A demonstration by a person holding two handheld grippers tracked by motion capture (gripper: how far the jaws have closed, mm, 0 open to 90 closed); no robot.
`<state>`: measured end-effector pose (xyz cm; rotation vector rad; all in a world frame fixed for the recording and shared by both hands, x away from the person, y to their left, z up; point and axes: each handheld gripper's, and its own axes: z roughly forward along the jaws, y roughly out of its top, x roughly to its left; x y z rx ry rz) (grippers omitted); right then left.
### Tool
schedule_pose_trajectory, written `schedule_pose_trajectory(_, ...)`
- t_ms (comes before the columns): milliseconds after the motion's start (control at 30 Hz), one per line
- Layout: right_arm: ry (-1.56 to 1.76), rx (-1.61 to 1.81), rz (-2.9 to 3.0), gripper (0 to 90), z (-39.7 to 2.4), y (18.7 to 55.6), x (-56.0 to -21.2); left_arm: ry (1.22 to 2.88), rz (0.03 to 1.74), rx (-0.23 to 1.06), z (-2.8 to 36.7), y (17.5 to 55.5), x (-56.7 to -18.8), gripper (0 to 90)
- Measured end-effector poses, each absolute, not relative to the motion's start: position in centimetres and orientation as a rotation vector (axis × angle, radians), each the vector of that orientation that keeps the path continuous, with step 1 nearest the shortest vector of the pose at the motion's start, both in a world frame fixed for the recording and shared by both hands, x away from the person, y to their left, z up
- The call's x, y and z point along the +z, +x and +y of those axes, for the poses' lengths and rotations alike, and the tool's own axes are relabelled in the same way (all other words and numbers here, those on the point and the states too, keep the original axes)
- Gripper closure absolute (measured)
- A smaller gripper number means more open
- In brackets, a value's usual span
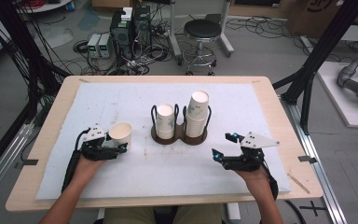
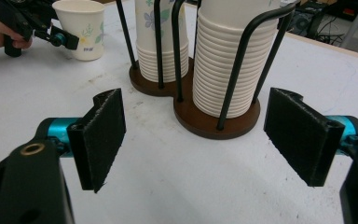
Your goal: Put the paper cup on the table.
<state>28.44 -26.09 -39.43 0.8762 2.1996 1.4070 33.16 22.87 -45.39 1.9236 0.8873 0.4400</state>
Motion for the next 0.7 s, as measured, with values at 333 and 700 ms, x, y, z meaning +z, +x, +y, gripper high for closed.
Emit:
schedule_pose_trajectory(333, 0.869, 1.417, 2.187, 21.3, -26.2, 28.4, -39.3, 1.952, 0.911, 0.442, 22.8, 33.0, -45.4, 31.7)
schedule_pose_trajectory(700, 0.883, 1.413, 2.189, 21.2, -26.4, 28.4, -39.4, 1.838, 0.928, 0.396, 24.4, 31.5, -44.5, 16.8)
